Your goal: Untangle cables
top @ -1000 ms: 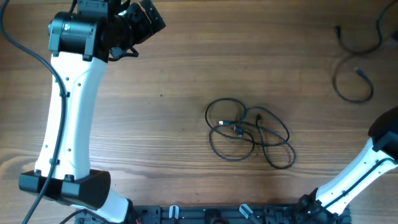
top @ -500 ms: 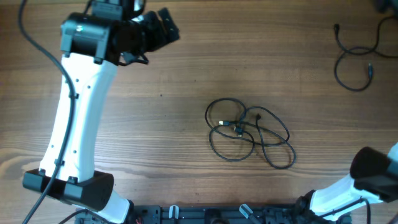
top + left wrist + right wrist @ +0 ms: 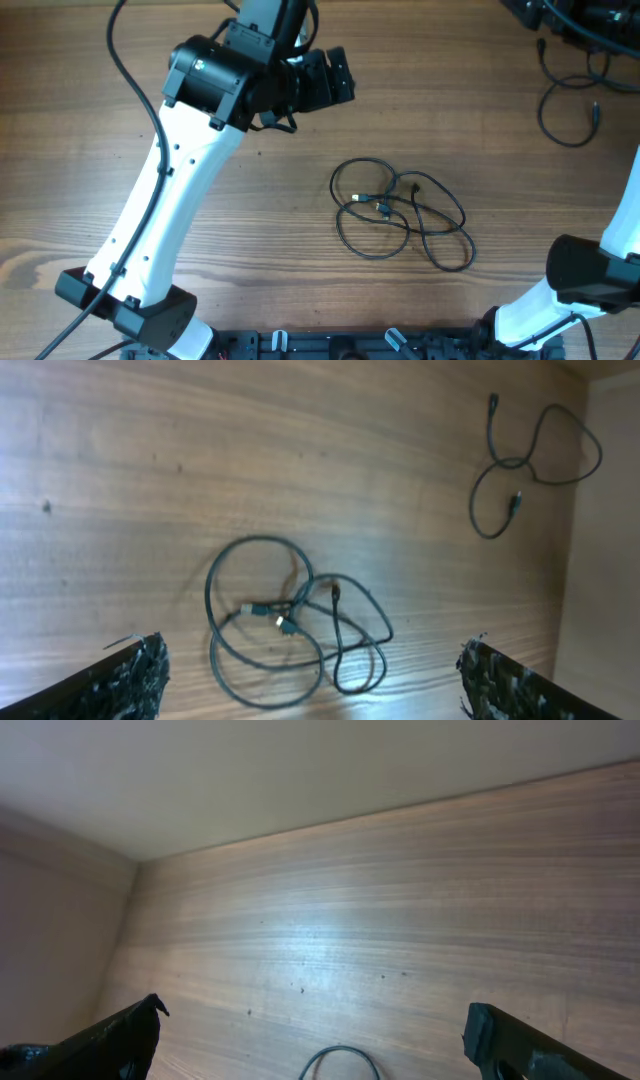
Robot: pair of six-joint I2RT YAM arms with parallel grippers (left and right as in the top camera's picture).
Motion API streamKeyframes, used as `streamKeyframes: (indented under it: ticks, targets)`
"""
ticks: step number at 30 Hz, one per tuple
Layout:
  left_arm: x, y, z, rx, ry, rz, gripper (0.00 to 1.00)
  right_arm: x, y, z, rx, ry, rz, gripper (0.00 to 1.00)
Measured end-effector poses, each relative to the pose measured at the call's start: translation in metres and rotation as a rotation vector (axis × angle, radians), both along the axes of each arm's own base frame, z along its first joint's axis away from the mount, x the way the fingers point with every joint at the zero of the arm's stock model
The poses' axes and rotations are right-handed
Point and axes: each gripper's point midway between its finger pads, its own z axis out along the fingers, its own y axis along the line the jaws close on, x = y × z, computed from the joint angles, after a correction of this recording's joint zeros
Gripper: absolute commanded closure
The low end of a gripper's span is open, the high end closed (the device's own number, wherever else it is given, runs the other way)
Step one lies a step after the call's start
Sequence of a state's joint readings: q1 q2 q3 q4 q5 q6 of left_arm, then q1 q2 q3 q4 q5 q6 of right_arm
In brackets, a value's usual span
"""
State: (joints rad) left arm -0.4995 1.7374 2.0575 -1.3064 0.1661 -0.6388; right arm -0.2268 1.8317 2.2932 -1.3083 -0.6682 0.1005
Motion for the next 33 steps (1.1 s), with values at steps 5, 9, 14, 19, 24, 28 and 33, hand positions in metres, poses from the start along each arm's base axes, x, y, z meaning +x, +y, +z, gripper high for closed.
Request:
streamKeyframes:
  ticks: [5, 9, 14, 19, 24, 28, 33]
  targets:
    - [-0.007, 0.006, -0.011, 0.015, 0.067, 0.054, 0.06, -0.005, -0.001, -0.007, -0.006, 0.04, -0.01, 0.0]
    - [-0.005, 0.006, -0.041, 0.032, 0.119, 0.083, 0.09, -0.01, -0.002, -0.012, -0.022, 0.067, -0.009, 0.0]
    - [-0.003, 0.006, -0.079, 0.059, 0.166, 0.098, 0.09, -0.012, -0.003, -0.015, -0.031, 0.077, -0.007, 0.0]
    - [-0.014, 0.0, -0.125, 0.089, 0.232, 0.105, 0.09, -0.013, -0.004, -0.016, -0.041, 0.08, -0.007, 0.0]
    - [-0.025, -0.013, -0.163, 0.084, 0.271, 0.124, 0.11, -0.013, -0.006, -0.018, -0.053, 0.084, -0.013, 0.0]
    - [-0.036, -0.029, -0.186, 0.063, 0.283, 0.134, 0.13, -0.014, -0.007, -0.018, -0.063, 0.082, -0.009, 0.0]
    - [-0.05, -0.038, -0.204, 0.065, 0.308, 0.136, 0.16, -0.014, -0.007, -0.019, -0.065, 0.088, -0.01, 0.0]
